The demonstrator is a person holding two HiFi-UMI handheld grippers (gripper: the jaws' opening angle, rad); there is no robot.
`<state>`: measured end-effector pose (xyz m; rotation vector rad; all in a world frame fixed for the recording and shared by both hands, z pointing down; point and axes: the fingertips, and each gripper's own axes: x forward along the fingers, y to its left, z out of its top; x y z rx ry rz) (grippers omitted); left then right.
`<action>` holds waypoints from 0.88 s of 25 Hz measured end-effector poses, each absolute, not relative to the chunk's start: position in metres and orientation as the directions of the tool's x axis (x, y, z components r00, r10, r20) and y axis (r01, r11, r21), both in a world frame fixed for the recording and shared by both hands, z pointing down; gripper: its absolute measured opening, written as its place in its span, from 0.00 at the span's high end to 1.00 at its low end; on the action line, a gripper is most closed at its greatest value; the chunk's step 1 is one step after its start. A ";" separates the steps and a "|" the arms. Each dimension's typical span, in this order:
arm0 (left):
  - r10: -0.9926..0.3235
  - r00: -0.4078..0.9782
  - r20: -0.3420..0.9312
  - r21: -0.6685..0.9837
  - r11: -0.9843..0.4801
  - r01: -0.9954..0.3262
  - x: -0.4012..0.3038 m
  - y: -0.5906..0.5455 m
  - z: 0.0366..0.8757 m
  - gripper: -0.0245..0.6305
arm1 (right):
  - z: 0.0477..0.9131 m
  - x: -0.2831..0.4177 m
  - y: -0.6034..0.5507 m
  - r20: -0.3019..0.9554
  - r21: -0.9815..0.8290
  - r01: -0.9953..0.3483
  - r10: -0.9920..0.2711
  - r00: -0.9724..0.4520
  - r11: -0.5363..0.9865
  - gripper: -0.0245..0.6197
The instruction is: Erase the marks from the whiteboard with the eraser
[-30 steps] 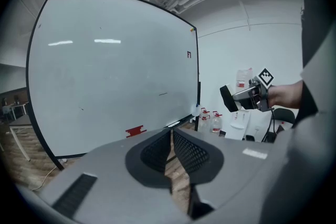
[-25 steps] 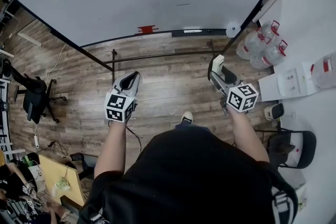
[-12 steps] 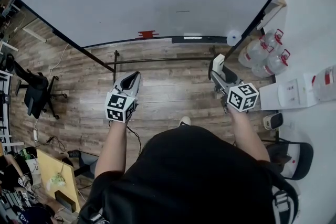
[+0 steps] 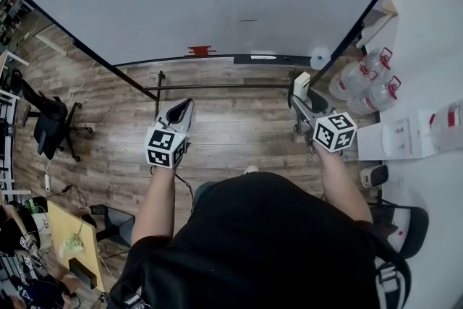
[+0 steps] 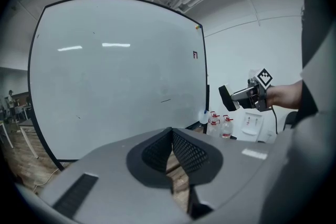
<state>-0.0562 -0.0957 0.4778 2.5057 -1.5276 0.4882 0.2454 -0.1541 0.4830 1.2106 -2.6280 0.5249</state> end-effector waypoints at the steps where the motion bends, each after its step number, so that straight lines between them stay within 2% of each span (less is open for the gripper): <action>1: -0.831 0.424 0.359 -0.028 -0.464 -0.886 -0.054 -0.096 0.477 0.94 | 0.483 0.247 -0.155 0.323 -0.234 -0.764 -0.693 -0.644 0.601 0.61; 22: -0.833 0.431 0.346 -0.010 -0.463 -0.886 -0.057 -0.104 0.477 0.94 | 0.474 0.244 -0.162 0.321 -0.197 -0.771 -0.703 -0.634 0.605 0.61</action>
